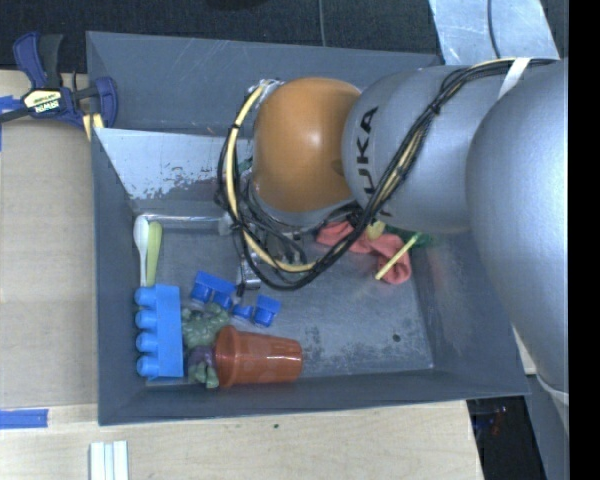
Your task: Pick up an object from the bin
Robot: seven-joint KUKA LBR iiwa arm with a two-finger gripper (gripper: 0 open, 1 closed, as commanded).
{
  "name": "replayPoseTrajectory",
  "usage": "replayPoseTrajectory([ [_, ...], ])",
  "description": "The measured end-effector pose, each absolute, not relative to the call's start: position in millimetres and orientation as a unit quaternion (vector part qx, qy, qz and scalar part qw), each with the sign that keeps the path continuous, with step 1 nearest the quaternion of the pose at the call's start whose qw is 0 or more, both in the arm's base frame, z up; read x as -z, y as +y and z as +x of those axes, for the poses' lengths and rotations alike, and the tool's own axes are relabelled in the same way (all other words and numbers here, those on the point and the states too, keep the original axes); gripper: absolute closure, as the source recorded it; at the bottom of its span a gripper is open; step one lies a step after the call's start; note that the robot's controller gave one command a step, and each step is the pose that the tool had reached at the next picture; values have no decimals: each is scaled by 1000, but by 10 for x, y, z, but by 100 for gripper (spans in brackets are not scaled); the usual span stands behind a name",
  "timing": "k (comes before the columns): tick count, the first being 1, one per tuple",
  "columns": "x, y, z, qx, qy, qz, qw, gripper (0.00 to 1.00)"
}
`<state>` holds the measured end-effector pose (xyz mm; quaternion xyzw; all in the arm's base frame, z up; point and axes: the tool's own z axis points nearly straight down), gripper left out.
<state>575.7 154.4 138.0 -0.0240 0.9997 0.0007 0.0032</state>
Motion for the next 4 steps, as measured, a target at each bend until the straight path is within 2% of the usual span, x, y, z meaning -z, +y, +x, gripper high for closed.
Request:
replayPoseTrajectory([
  [1,-1280,1601,5449,-1,1000,-12,6,0],
  [2,-894,1471,5390,-2,1000,-22,12,0],
  [3,-799,1274,5444,-5,1000,-22,20,0],
  [4,-746,1017,5387,-2,999,-34,14,100],
])
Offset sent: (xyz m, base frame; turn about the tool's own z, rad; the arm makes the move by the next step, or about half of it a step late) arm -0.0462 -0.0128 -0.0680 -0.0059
